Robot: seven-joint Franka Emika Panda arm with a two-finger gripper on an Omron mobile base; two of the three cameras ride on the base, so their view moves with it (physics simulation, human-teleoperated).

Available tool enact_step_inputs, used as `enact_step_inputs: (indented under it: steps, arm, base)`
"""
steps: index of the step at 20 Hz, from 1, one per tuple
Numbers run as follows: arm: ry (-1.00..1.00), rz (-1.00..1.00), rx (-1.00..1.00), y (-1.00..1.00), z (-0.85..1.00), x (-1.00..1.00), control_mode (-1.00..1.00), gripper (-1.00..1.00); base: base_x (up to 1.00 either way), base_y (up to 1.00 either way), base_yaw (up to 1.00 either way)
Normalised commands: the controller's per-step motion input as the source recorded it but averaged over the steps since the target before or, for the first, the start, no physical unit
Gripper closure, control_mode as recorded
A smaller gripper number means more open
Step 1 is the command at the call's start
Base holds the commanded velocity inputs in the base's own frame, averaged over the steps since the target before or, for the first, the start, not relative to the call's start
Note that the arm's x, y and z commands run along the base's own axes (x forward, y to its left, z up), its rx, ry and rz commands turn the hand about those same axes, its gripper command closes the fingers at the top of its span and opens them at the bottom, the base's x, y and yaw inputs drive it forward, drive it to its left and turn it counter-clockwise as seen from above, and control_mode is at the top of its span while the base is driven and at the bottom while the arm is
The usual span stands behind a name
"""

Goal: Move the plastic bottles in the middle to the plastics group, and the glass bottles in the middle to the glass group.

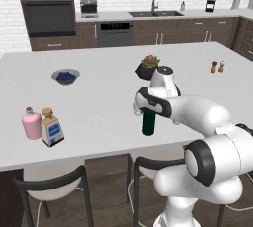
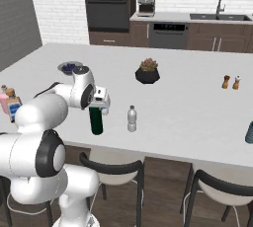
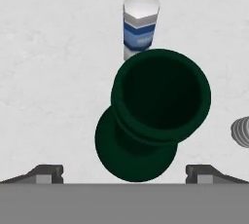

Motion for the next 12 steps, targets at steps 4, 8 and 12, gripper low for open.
enact_step_inputs:
  steps: [4, 8, 12]
  arm:
    - [0.0, 0.0, 0.0, 0.0, -0.05, 0.05, -1.0, -1.0]
    - [0.0, 0.0, 0.0, 0.0, -0.15, 0.21, -1.0, -1.0]
    - [0.0, 0.0, 0.0, 0.0, -0.06, 0.13, -1.0, -1.0]
  base:
    - [0.0, 0.0, 0.0]
    - [0.0, 0.0, 0.0]
    - [0.0, 0.0, 0.0]
